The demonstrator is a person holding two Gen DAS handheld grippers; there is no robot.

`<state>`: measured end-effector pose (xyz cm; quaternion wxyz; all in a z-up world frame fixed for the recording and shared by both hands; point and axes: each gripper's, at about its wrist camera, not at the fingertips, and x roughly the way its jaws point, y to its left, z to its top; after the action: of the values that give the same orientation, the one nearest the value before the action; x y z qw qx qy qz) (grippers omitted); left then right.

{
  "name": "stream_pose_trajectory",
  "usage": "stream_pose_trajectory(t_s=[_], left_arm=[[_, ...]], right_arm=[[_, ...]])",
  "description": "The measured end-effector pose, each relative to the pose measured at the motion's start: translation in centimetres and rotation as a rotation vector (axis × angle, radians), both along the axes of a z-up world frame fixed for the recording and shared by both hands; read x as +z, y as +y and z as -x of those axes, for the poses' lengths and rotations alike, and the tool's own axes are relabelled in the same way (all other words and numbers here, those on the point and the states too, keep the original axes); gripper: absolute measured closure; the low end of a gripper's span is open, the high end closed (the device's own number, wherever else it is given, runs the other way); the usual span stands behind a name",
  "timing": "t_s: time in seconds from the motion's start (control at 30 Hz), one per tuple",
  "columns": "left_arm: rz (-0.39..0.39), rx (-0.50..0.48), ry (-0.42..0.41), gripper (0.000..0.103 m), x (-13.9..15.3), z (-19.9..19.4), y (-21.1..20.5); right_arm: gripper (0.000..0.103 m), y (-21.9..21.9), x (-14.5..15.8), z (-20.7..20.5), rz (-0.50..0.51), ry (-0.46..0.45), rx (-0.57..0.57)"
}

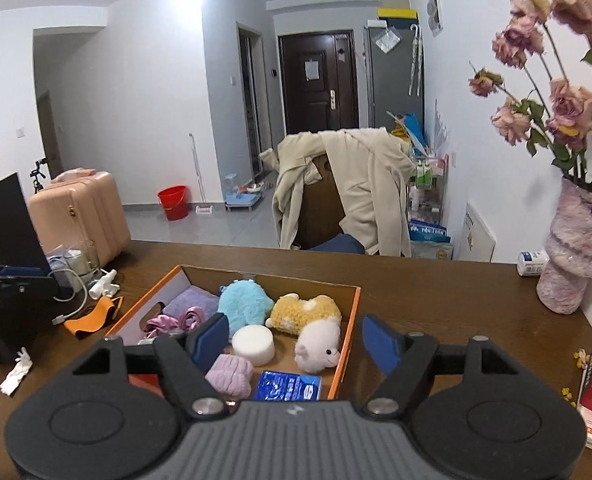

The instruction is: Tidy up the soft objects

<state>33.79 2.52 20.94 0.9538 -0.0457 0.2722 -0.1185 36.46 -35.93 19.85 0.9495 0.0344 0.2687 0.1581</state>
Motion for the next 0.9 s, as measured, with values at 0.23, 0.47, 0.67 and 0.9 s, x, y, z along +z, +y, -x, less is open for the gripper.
stream_pose_trajectory(t_s=[0.23,0.47,0.67,0.9], left_arm=[[0.098,0.051,-0.092,0.01,-3.8,9.1,-0.2],[0.11,0.139,-0.08,0.0,-12.9,17.2,-0.6],[0.008,0.148,-0.047,0.0,-15.7,17.9,-0.4],[0.025,0.16,-0.025,0.0,-16.3,15.1,-0.8]], right_arm=[[0.015,0.7,-3.7,7.4,-0.027,-0.19,-0.002],[0.014,2.8,-13.2,16.2,-0.03,-0.194,0.006],[0.014,2.4,-17.4,20.4,-0.169,-0.073,-0.036],[0.014,2.9,-17.7,19.4,-0.153,-0.067,-0.064]])
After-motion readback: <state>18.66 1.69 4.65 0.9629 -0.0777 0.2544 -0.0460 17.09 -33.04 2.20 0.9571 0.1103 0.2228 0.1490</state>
